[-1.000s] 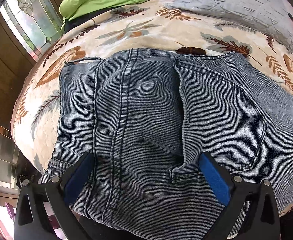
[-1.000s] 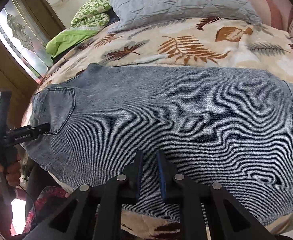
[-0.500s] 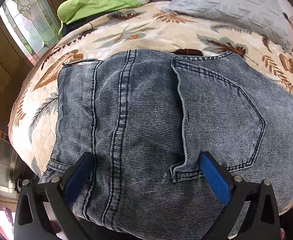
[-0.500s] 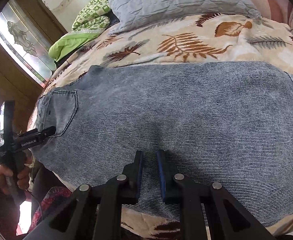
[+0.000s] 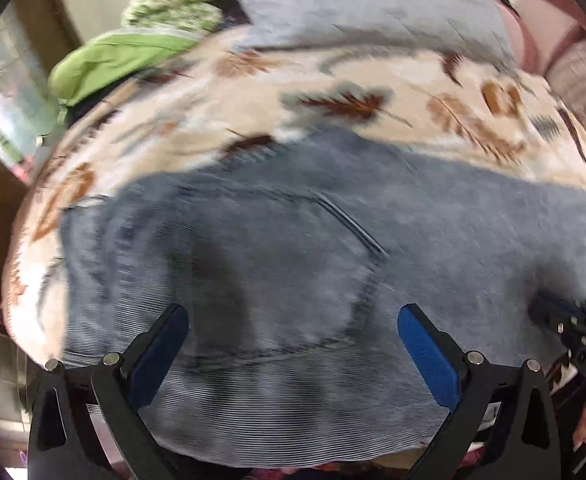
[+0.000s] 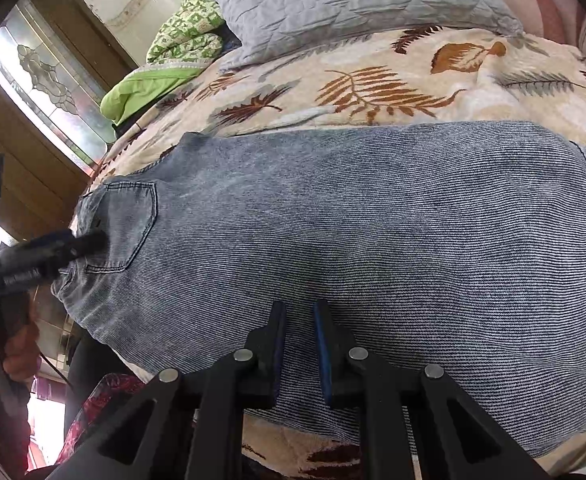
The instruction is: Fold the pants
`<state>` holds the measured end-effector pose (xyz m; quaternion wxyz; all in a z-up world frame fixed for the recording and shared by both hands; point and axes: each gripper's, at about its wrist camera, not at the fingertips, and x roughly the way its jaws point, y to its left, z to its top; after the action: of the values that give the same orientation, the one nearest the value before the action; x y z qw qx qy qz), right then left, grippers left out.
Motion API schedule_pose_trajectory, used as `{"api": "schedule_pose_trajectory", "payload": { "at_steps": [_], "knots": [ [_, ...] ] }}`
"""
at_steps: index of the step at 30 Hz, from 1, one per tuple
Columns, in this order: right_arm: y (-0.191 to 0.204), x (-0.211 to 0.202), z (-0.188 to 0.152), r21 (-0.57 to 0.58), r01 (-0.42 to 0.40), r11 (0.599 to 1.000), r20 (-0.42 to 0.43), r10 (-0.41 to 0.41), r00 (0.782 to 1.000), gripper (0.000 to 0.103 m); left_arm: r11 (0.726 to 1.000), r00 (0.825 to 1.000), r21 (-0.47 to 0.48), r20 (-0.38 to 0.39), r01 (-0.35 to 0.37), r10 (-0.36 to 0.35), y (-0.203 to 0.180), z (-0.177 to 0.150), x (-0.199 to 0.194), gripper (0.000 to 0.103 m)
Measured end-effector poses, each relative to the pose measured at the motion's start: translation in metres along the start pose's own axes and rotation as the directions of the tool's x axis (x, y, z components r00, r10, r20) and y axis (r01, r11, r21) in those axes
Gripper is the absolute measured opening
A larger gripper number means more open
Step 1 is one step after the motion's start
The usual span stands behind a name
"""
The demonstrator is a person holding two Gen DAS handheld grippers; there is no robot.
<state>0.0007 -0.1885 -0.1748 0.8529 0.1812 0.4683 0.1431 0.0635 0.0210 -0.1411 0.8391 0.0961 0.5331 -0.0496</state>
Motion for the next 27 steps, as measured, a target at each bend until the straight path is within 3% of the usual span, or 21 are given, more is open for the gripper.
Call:
{"api": "schedule_pose_trajectory", "payload": {
  "at_steps": [3, 5, 11, 15, 18, 22, 25, 27],
  "knots": [
    [0.001, 0.0, 0.0, -0.007, 0.002, 1.0, 0.002, -0.002, 1.0, 0.017, 0.998, 0.996, 0.017, -0.077, -0.053, 0.054, 0.001, -0.006, 0.026, 0.103],
    [0.001, 0.0, -0.001, -0.009, 0.0, 1.0, 0.002, 0.0, 1.0, 0.017, 1.0, 0.999, -0.002, -0.053, -0.011, 0.011, 0.01, -0.008, 0.027, 0.103],
    [0.0, -0.001, 0.003, 0.006, -0.004, 1.0, -0.008, 0.004, 1.0, 0.017, 0.999, 0.997, 0.025, -0.052, -0.048, 0.049, 0.01, -0.01, 0.027, 0.103],
    [-0.002, -0.016, 0.007, 0.004, 0.062, 0.998, 0.07, -0.062, 0.996, 0.017, 0.998, 0.998, 0.028, -0.031, -0.054, 0.055, 0.005, -0.014, 0.027, 0.103],
    [-0.016, -0.024, 0.013, 0.072, 0.07, 0.995, 0.112, -0.078, 0.991, 0.017, 0.998, 0.998, 0.03, -0.029, -0.057, 0.057, 0.002, -0.018, 0.025, 0.103],
    [-0.042, -0.02, 0.023, 0.157, 0.177, 0.972, 0.082, -0.191, 0.978, 0.017, 0.998, 0.998, 0.032, -0.032, -0.053, 0.054, 0.001, -0.017, 0.024, 0.103],
    [-0.056, -0.018, 0.027, 0.196, 0.142, 0.97, 0.069, -0.158, 0.985, 0.017, 0.998, 0.998, 0.033, -0.03, -0.053, 0.054, 0.001, -0.017, 0.024, 0.103],
    [-0.059, -0.023, 0.028, 0.197, 0.168, 0.966, 0.079, -0.186, 0.979, 0.017, 0.998, 0.998, 0.033, -0.027, -0.052, 0.053, 0.001, -0.017, 0.024, 0.103]
  ]
}}
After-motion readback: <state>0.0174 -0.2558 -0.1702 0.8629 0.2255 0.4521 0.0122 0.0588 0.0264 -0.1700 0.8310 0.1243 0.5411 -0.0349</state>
